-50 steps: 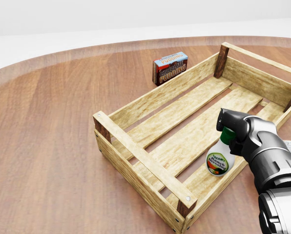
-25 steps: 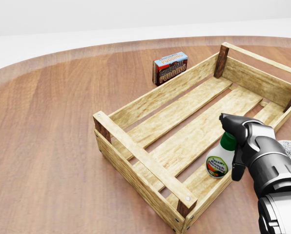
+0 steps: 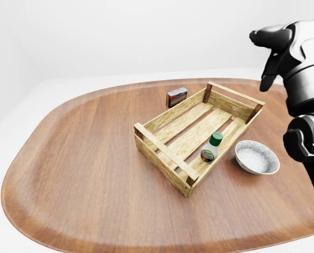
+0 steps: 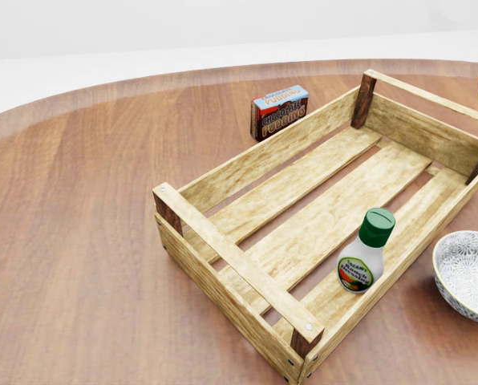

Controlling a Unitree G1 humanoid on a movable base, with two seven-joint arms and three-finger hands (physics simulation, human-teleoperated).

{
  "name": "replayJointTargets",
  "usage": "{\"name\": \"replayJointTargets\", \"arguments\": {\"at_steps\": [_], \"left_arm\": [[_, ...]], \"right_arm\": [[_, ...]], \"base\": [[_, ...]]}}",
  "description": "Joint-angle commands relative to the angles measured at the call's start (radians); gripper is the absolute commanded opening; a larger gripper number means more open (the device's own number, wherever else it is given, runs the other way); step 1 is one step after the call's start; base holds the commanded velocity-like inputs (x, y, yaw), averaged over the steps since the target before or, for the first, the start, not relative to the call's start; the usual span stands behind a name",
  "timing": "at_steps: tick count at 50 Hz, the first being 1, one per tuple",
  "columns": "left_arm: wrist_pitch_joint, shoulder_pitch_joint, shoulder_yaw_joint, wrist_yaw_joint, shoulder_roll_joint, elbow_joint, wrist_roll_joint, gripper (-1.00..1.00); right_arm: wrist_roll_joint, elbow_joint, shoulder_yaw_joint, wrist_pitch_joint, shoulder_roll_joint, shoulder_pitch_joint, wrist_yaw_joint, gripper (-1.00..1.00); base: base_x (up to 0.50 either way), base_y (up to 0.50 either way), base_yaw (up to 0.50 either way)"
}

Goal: Pick up the salad dressing and put it in the tray.

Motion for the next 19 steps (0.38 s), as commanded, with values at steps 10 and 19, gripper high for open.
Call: {"name": "replayJointTargets", "arguments": {"at_steps": [10, 19], "left_arm": [[0.000, -0.001, -0.007, 0.001, -0.003, -0.014, -0.009, 1.00], [0.000, -0.005, -0.011, -0.002, -0.007, -0.021, -0.001, 1.00]], "right_arm": [[-0.160, -0.015, -0.098, 0.000, -0.138, -0.471, 0.143, 1.00], [-0.079, -0.025, -0.142, 0.000, -0.152, -0.471, 0.123, 1.00]], "base": [[0.00, 0.00, 0.00], [0.00, 0.00, 0.00]]}}
